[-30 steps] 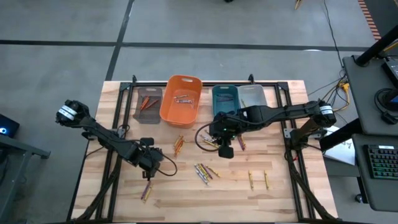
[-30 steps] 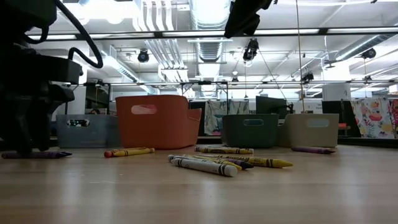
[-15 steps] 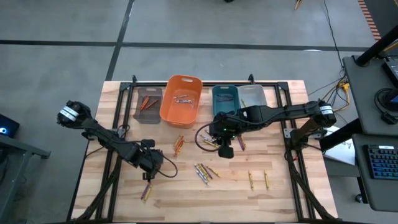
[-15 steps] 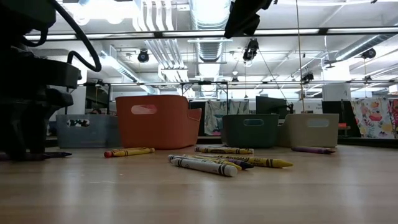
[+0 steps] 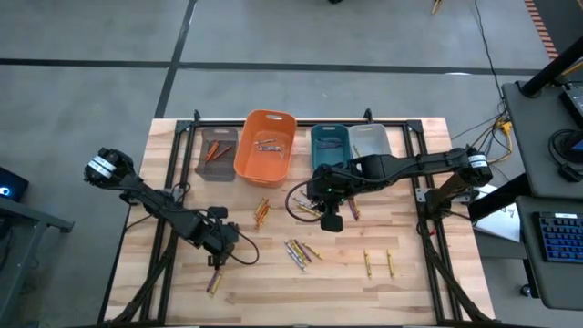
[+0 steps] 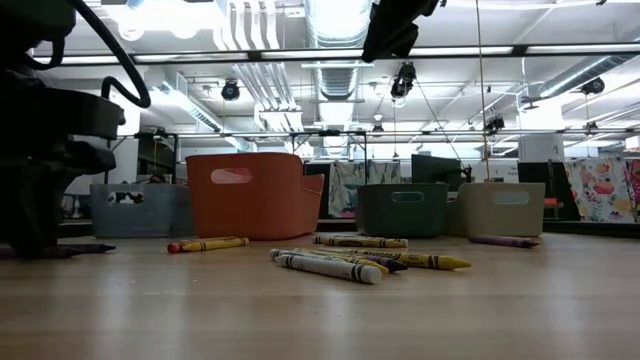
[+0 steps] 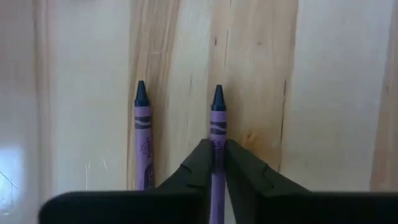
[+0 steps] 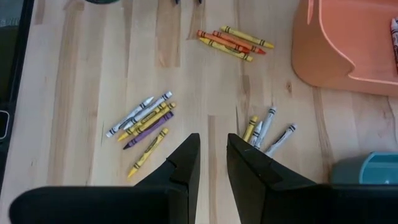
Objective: Sort crayons
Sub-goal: Put the purple crayon into the blue bin
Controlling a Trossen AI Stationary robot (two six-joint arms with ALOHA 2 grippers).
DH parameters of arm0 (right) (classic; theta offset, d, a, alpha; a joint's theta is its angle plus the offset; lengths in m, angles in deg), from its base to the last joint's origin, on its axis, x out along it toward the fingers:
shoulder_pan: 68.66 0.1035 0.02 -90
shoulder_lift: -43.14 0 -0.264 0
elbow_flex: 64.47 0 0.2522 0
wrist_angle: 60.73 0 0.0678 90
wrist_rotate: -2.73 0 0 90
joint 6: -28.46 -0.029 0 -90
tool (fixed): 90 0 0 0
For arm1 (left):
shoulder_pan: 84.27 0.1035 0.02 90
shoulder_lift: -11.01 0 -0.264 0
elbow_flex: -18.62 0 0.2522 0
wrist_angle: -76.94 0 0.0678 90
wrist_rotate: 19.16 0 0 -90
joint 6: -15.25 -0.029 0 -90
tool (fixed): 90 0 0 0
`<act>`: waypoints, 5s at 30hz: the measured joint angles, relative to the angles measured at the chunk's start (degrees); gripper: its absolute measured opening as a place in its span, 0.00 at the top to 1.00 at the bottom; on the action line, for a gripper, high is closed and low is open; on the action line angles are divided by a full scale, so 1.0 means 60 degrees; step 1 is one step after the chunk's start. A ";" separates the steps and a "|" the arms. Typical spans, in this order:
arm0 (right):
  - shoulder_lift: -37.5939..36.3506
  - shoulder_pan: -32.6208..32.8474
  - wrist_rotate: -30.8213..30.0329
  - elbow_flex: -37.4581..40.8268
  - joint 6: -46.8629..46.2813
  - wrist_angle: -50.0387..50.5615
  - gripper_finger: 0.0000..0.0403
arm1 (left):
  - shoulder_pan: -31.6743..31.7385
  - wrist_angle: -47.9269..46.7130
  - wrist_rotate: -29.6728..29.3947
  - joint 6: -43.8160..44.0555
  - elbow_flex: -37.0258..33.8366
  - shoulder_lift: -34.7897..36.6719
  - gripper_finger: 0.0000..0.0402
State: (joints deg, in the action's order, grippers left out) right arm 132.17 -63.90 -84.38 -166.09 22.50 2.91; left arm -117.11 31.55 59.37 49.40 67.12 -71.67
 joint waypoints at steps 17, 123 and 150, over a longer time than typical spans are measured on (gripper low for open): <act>-0.0676 0.0040 -0.0018 0.2667 0.0106 -0.2399 0.83 | 0.0459 0.0736 -0.2225 -0.2381 0.0157 0.3170 1.00; 0.1623 -0.5388 -0.1020 0.0618 0.4508 -0.0899 0.96 | 0.2802 0.8877 -0.2771 -0.7918 0.0135 0.5798 0.69; 0.2998 -0.6077 -0.2509 0.0621 0.6157 -0.0742 0.96 | 0.2805 0.8022 -0.4520 -0.8789 0.0135 0.6492 0.69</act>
State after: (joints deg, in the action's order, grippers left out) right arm 150.16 -100.36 -99.44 -162.37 59.44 -1.55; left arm -100.28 79.68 32.25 -3.34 67.93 -32.72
